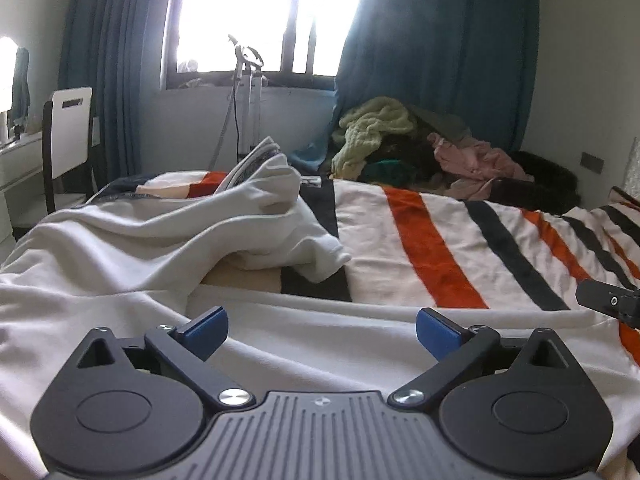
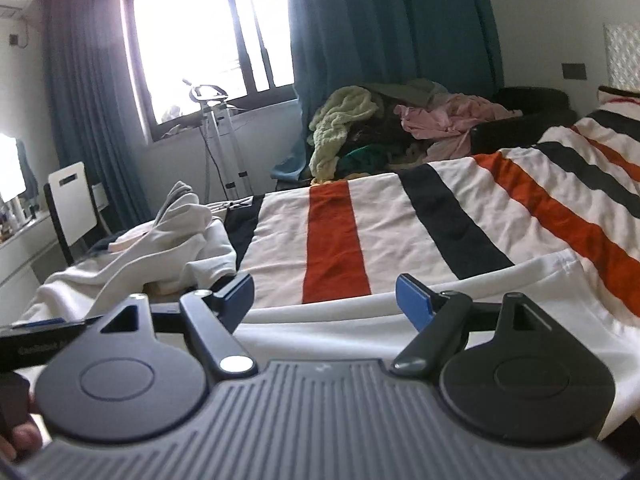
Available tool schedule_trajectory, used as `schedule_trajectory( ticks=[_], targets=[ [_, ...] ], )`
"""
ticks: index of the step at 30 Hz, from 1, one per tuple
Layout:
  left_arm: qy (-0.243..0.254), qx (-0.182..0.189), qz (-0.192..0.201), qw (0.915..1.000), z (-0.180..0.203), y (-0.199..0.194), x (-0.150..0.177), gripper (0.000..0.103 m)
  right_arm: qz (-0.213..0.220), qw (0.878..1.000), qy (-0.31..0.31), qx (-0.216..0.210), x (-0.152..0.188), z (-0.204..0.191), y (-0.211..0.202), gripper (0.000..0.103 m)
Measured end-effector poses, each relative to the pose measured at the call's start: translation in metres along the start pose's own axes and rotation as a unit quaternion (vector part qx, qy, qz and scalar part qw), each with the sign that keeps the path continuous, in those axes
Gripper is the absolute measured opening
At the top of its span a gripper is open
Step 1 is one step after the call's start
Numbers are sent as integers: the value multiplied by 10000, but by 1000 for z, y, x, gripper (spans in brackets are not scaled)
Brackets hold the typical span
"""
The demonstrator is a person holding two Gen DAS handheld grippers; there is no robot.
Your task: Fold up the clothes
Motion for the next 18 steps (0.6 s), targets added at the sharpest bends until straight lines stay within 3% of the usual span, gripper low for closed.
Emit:
schedule_trajectory(
  ticks=[4,10,15,18],
  targets=[
    [12,-4,8,10000,-3,-8,-3,102,-56,10000,-48,31,5,1,3,80],
    [128,9,316,9994,-3,-38,-16,102,-330,9989,-294,138,17,0,19,80],
    [-180,255,816,9962,-20,-70,-35,103,-553,9964,-606,-215,4,-17,51,79],
    [-323,336,923,9946,-32,-76,-38,103,-608,9933,-885,-423,-3,-32,70,79]
  ],
)
Point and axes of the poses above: each gripper's, at about its wrist camera, not at the fingertips, and y roughly the way its jaws point, z to its right, x to its underside, the point moved 3 cm from there along y, roughly the way its jaws point, and after that the axes turned 13 degrees about x, right-handed, at the moved point
